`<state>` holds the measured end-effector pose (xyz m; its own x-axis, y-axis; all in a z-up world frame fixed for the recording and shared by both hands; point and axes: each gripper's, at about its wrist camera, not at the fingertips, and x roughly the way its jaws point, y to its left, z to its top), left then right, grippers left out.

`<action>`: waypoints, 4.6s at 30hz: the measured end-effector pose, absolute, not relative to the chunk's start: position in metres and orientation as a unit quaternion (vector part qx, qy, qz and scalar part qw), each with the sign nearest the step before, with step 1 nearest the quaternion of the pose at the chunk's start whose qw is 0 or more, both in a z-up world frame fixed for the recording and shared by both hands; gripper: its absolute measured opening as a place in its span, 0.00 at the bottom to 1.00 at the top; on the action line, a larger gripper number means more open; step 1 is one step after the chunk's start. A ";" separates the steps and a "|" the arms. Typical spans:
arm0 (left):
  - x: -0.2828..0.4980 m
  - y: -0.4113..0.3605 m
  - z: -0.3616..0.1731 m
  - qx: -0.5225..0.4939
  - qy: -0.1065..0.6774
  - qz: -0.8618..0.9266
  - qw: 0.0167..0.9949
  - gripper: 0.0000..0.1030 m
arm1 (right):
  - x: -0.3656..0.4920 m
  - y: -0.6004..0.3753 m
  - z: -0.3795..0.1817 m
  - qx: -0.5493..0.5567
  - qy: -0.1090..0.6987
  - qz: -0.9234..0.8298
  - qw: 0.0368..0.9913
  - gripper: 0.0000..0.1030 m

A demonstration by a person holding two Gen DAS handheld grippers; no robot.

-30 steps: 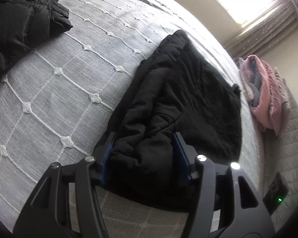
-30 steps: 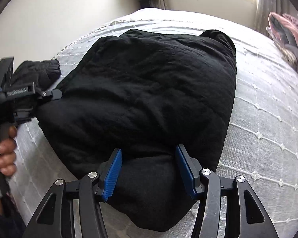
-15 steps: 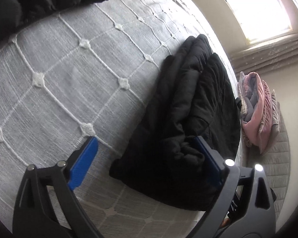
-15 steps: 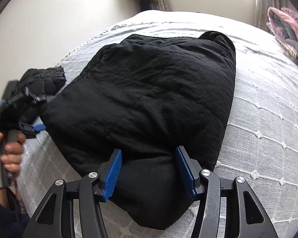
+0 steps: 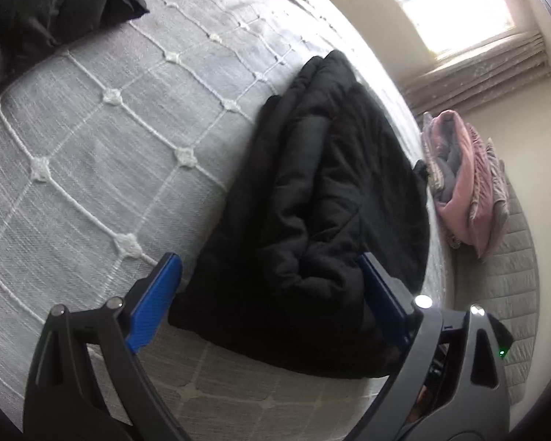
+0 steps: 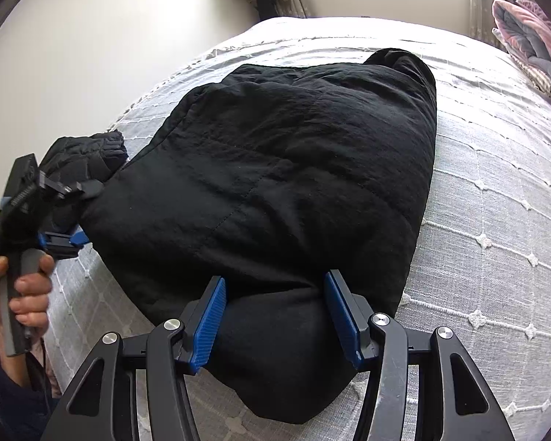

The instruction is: Fold large clothes

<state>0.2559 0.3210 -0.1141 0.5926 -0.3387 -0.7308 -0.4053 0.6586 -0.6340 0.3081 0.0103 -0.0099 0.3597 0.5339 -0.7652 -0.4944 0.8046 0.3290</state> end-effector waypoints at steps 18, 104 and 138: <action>0.258 0.318 -0.122 -0.422 0.445 0.031 0.789 0.77 | 0.331 -0.061 0.000 0.209 0.454 0.298 0.813 0.83; 0.272 -0.288 -0.098 -0.236 0.534 -0.423 0.693 0.51 | 0.145 -0.703 -0.076 0.332 0.365 -0.227 0.840 0.13; 0.096 -0.170 0.056 0.048 0.353 -0.221 0.908 0.98 | -0.046 -0.389 0.065 0.167 0.302 -0.169 0.923 0.98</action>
<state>0.0962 -0.1696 0.0558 0.6526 -0.3679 -0.6624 0.4353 0.8976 -0.0696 -0.0458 -0.3889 0.0651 0.7601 -0.2110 -0.6146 0.4126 0.8874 0.2056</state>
